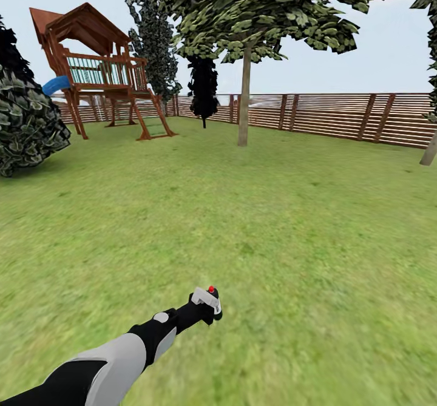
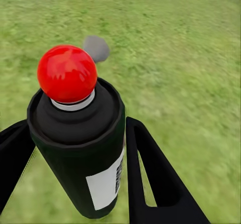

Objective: In the garden, pick up the pesticide atomizer on the floor and spray pesticide onto both trees until each tree trunk is fully covered.

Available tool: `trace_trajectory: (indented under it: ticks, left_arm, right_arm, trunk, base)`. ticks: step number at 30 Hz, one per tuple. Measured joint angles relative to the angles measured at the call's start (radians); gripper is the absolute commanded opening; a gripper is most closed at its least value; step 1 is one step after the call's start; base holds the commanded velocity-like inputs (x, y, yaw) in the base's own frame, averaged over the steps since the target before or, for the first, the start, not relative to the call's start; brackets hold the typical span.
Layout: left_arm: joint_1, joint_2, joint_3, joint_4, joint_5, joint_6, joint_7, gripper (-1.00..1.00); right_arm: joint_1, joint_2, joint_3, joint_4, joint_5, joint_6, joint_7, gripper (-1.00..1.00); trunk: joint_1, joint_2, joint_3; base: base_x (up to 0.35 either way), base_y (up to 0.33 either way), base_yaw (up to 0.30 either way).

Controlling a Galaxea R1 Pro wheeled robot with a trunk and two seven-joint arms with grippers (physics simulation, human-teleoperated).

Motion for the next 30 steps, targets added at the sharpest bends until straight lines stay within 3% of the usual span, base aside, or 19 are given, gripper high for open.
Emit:
trace_trajectory:
  ticks: [30]
  left_arm:
    - [0.000, 0.000, 0.000, 0.000, 0.000, 0.000, 0.000, -1.00]
  right_arm:
    - [0.000, 0.000, 0.000, 0.000, 0.000, 0.000, 0.000, 1.00]
  trunk:
    - [0.000, 0.000, 0.000]
  base:
    - [0.348, 0.000, -0.030]
